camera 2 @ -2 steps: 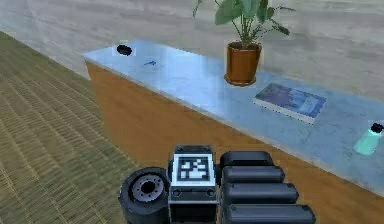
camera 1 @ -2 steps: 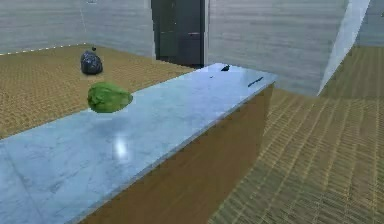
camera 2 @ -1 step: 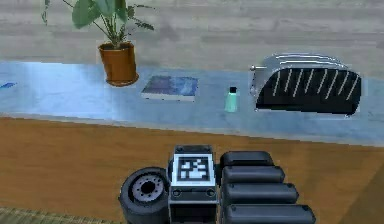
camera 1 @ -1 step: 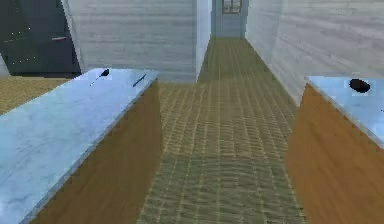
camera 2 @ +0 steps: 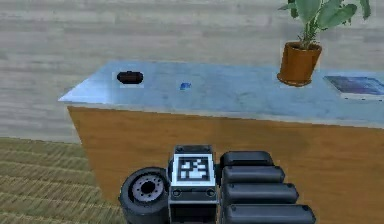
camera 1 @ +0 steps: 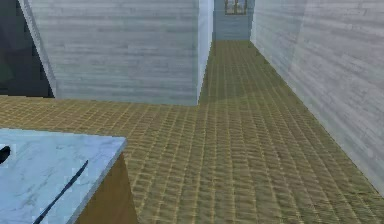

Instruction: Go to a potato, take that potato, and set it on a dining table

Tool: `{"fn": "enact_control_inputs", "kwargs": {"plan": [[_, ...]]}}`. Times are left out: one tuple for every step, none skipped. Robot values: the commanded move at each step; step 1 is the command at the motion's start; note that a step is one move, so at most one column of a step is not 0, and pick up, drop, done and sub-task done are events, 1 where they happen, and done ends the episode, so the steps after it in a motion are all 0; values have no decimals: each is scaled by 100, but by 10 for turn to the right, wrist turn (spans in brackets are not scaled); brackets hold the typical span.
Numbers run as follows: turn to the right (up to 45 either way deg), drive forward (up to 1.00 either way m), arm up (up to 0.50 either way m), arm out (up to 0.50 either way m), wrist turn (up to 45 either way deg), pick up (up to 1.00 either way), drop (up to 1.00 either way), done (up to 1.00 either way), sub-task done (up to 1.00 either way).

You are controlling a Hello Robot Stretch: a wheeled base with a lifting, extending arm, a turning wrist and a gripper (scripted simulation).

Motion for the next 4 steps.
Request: {"fn": "enact_control_inputs", "kwargs": {"plan": [[30, 0, 0, 0, 0, 0, 0, 0, 0], [450, 0, 0, 0, 0, 0, 0, 0, 0], [450, 0, 0, 0, 0, 0, 0, 0, 0], [30, 0, 0, 0, 0, 0, 0, 0, 0]]}}
